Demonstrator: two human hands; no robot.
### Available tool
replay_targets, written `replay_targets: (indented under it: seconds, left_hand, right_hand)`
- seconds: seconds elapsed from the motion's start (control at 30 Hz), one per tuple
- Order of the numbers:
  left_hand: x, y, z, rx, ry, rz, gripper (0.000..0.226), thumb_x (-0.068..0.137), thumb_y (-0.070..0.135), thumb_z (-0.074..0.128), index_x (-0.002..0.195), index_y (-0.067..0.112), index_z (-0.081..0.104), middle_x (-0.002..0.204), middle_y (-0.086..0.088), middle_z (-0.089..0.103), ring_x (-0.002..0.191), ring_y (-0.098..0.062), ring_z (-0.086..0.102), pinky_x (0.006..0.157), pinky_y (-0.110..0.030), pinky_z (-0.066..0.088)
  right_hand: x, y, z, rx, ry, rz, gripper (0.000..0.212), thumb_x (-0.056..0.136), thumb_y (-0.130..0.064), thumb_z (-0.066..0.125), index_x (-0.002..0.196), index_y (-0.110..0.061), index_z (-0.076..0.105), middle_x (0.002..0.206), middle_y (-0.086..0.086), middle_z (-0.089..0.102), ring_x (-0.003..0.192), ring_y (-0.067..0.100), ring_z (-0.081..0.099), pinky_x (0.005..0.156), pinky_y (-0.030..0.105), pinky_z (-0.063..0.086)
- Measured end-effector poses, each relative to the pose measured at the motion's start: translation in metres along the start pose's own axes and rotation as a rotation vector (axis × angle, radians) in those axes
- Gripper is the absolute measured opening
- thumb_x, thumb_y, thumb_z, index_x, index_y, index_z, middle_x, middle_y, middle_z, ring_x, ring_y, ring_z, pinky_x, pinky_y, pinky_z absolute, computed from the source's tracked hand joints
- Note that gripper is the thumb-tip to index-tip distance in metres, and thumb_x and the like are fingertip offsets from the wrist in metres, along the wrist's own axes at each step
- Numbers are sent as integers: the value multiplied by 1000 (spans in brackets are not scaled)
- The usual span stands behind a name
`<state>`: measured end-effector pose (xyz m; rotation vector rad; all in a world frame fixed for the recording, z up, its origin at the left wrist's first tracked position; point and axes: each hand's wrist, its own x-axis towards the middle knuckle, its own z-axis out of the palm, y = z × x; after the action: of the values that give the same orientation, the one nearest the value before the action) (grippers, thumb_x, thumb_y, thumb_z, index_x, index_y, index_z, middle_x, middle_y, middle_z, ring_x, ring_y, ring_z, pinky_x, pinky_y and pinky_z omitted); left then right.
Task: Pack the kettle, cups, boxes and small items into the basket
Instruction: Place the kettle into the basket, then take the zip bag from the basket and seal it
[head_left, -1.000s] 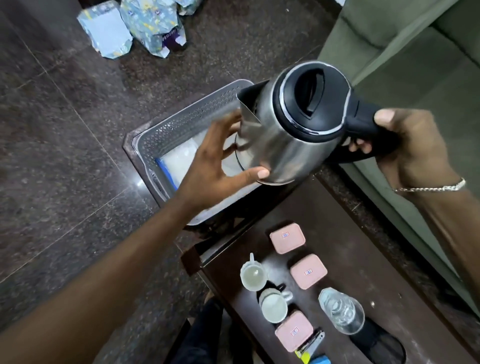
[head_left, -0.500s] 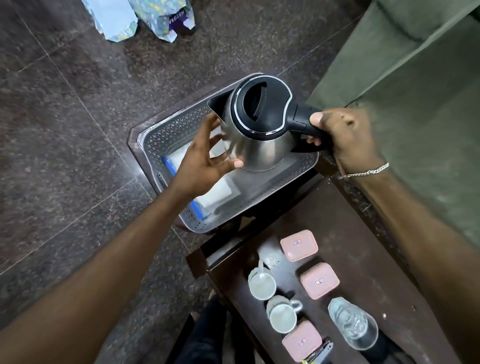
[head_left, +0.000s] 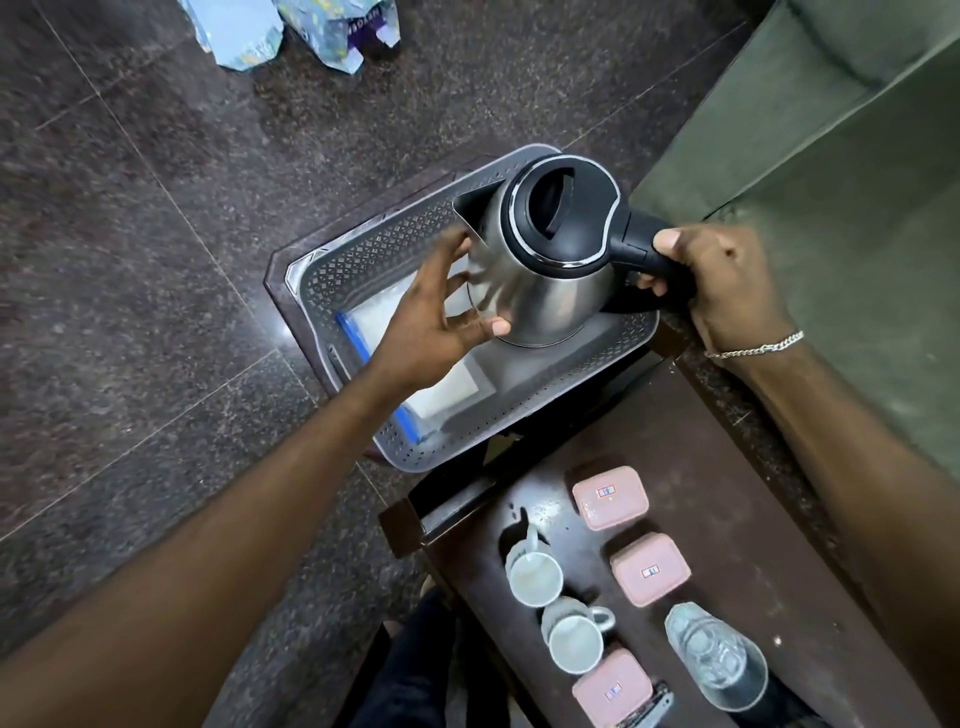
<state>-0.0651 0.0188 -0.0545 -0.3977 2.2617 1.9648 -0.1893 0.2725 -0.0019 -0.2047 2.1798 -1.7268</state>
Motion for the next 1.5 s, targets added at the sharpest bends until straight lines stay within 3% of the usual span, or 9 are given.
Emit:
replay_targets:
  seconds: [0.17, 0.27, 0.37, 0.5, 0.83, 0.97, 1.17, 1.33, 1.5]
  left_hand:
    - [-9, -3, -15, 127, -10, -60, 95, 83, 22, 87, 157, 41, 31, 164, 8, 38, 144, -19, 45, 108, -38, 52]
    - [-12, -6, -34, 484, 81, -98, 89, 87, 21, 85, 160, 24, 34, 161, -5, 41, 142, -28, 48, 113, -48, 49]
    - [-12, -12, -52, 748, 116, -216, 89, 88, 23, 84, 160, 19, 32, 156, -15, 41, 138, -37, 51, 113, -46, 45]
    - [-5, -20, -52, 996, -5, -338, 105, 82, 30, 89, 161, 13, 22, 155, -28, 40, 140, -50, 43, 113, -55, 41]
    - [21, -22, -57, 1211, -93, -491, 72, 86, 52, 80, 132, 2, 55, 141, -24, 55, 137, -46, 40, 113, -54, 35]
    - [17, -11, -60, 1039, -61, -442, 46, 97, 49, 68, 89, 4, 64, 119, -23, 67, 123, -43, 55, 103, -49, 44]
    - [1, 16, -74, 275, 19, -485, 36, 95, 40, 74, 92, 5, 72, 80, -10, 71, 59, -15, 67, 51, -23, 50]
    - [-35, 41, -73, -198, -29, -397, 40, 76, 40, 81, 99, 13, 63, 79, 0, 75, 68, -10, 72, 66, -22, 60]
    - [-77, 52, -48, -125, -13, -344, 28, 73, 24, 86, 92, 9, 71, 81, -14, 75, 71, -12, 73, 64, -21, 59]
  right_hand:
    - [-8, -12, 1, -195, -2, -36, 46, 86, -38, 58, 80, 7, 66, 81, 33, 61, 73, 21, 57, 69, 49, 43]
    - [-27, -21, 1, -521, 262, -217, 42, 92, -45, 66, 116, -10, 65, 114, 19, 57, 104, 19, 59, 92, 34, 47]
    - [-59, -32, 25, -554, 526, -431, 39, 97, -42, 64, 107, -5, 58, 102, 19, 54, 89, 33, 54, 81, 46, 48]
    - [-98, -30, 112, -507, 204, -296, 27, 96, -36, 66, 92, -9, 61, 87, 5, 55, 77, 20, 54, 75, 23, 46]
    - [-103, 25, 216, -961, -279, 127, 53, 87, -35, 72, 128, -12, 48, 129, 11, 46, 116, 34, 51, 85, 45, 51]
    - [-101, 25, 218, -1002, -222, 93, 59, 80, -39, 78, 125, -15, 47, 123, 9, 49, 112, 34, 51, 83, 46, 52]
    - [-101, 7, 204, -816, -116, 31, 43, 90, -13, 59, 132, -12, 54, 119, 12, 63, 106, 38, 62, 86, 45, 50]
    - [-112, -9, 176, -546, -28, 34, 3, 92, -10, 61, 93, -7, 62, 71, 4, 55, 76, 41, 59, 66, 45, 44]
    - [-135, -20, 154, -273, -40, 94, 26, 97, -25, 62, 80, -5, 60, 61, 10, 55, 60, 30, 52, 60, 47, 46]
